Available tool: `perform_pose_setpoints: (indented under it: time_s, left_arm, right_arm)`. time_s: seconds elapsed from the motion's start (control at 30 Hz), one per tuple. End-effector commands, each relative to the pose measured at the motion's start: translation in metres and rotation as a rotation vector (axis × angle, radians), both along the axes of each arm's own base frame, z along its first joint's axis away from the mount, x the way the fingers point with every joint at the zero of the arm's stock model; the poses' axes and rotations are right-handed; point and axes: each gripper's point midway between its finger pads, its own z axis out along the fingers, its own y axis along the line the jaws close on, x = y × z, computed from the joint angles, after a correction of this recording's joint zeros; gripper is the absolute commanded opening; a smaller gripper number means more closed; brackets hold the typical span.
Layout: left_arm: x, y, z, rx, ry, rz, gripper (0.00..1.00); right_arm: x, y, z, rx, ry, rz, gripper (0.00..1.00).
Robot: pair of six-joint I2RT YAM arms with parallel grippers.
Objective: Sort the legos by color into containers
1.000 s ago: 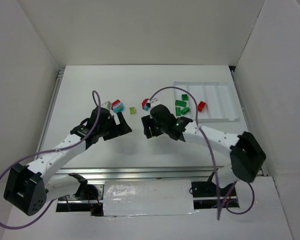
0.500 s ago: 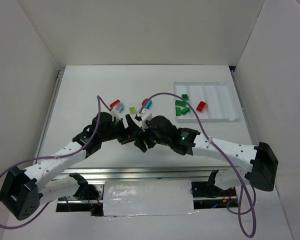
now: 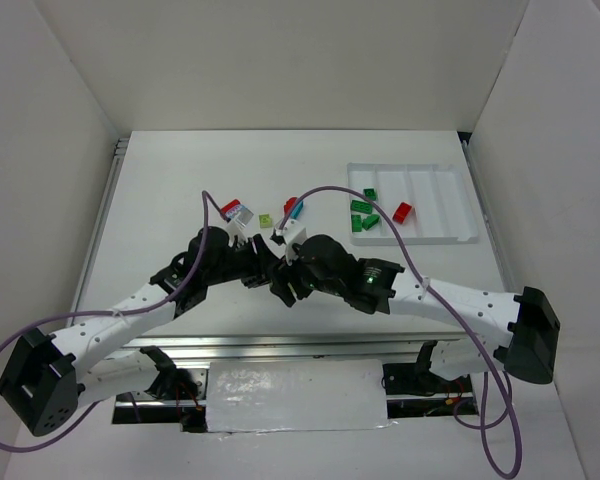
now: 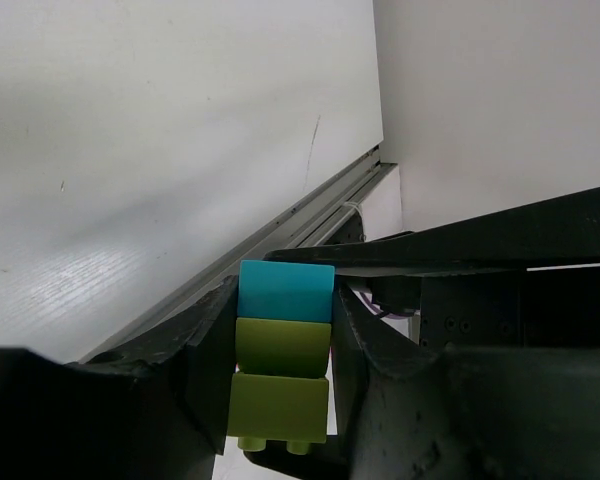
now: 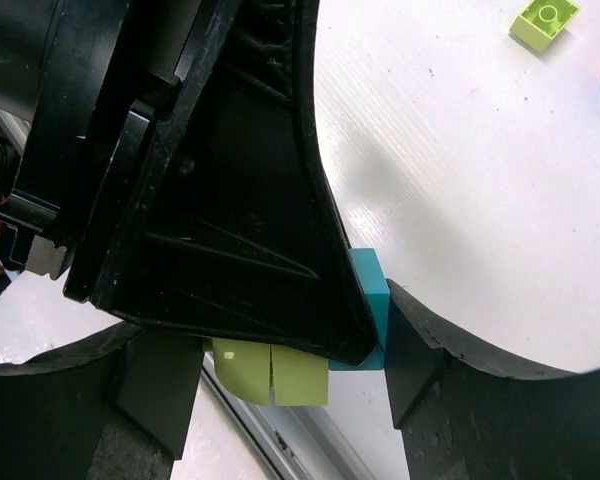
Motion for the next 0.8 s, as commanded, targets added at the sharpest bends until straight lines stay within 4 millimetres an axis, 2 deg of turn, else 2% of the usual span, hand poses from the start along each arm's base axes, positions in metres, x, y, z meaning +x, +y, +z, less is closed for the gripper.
perform_pose_setpoints:
  time_s: [0.0, 0.03, 0.07, 0.1, 0.13, 0.17, 0.3, 0.33, 0.37, 0.4, 0.43, 0.47, 0.5, 0.53, 0.63, 0.73, 0.77]
  left_arm:
    - [-0.013, -0.011, 0.025, -0.045, -0.052, -0.073, 0.00]
    - [-0.013, -0.011, 0.027, -0.050, -0.062, -0.075, 0.00]
    - [-0.013, -0.010, 0.031, -0.056, -0.084, -0.077, 0.00]
    - [-0.012, -0.010, 0.032, -0.058, -0.093, -0.077, 0.00]
    - [-0.013, -0.010, 0.033, -0.058, -0.099, -0.078, 0.00]
    - [-0.013, -0.010, 0.033, -0.056, -0.112, -0.086, 0.00]
    - [-0.015, -0.011, 0.045, -0.072, -0.190, -0.135, 0.00]
    - [-0.015, -0.011, 0.048, -0.074, -0.203, -0.145, 0.00]
    - [-0.015, -0.010, 0.050, -0.071, -0.228, -0.162, 0.00]
    - [-0.016, -0.009, 0.055, -0.083, -0.248, -0.185, 0.00]
    - [-0.016, -0.009, 0.061, -0.094, -0.277, -0.194, 0.00]
    - [-0.016, -0.008, 0.064, -0.097, -0.307, -0.211, 0.00]
    - [-0.014, -0.006, 0.068, -0.107, -0.327, -0.222, 0.00]
    - [-0.020, -0.007, 0.076, -0.136, -0.359, -0.272, 0.00]
    - [-0.029, -0.007, 0.090, -0.179, -0.438, -0.345, 0.00]
    - [-0.040, -0.007, 0.101, -0.212, -0.489, -0.406, 0.00]
    - [-0.042, -0.008, 0.104, -0.227, -0.512, -0.417, 0.00]
  right_arm:
    - [0.034, 0.006, 0.037, 0.095, -0.089, -0.152, 0.01]
    - [0.034, 0.007, 0.037, 0.101, -0.083, -0.148, 0.06]
    - [0.033, 0.008, 0.037, 0.108, -0.079, -0.141, 0.17]
    - [0.031, 0.010, 0.038, 0.118, -0.075, -0.129, 0.33]
    - [0.029, 0.010, 0.039, 0.133, -0.068, -0.135, 0.79]
    - [0.029, 0.010, 0.040, 0.143, -0.067, -0.135, 0.99]
    - [0.027, 0.004, 0.039, 0.171, 0.001, -0.087, 1.00]
    - [0.019, 0.003, 0.038, 0.192, 0.037, -0.041, 1.00]
    - [0.025, -0.004, 0.041, 0.219, 0.054, -0.036, 1.00]
    - [0.020, -0.009, 0.051, 0.260, 0.062, 0.003, 1.00]
    - [-0.002, -0.006, 0.048, 0.293, 0.128, 0.129, 1.00]
    - [-0.003, -0.012, 0.055, 0.330, 0.131, 0.165, 1.00]
    - [-0.013, -0.016, 0.069, 0.372, 0.119, 0.221, 1.00]
    - [-0.032, -0.015, 0.072, 0.408, 0.145, 0.324, 1.00]
    - [-0.056, -0.025, 0.087, 0.477, 0.163, 0.453, 1.00]
    - [-0.058, -0.035, 0.098, 0.533, 0.172, 0.472, 0.99]
    - [-0.065, -0.037, 0.104, 0.557, 0.176, 0.520, 0.99]
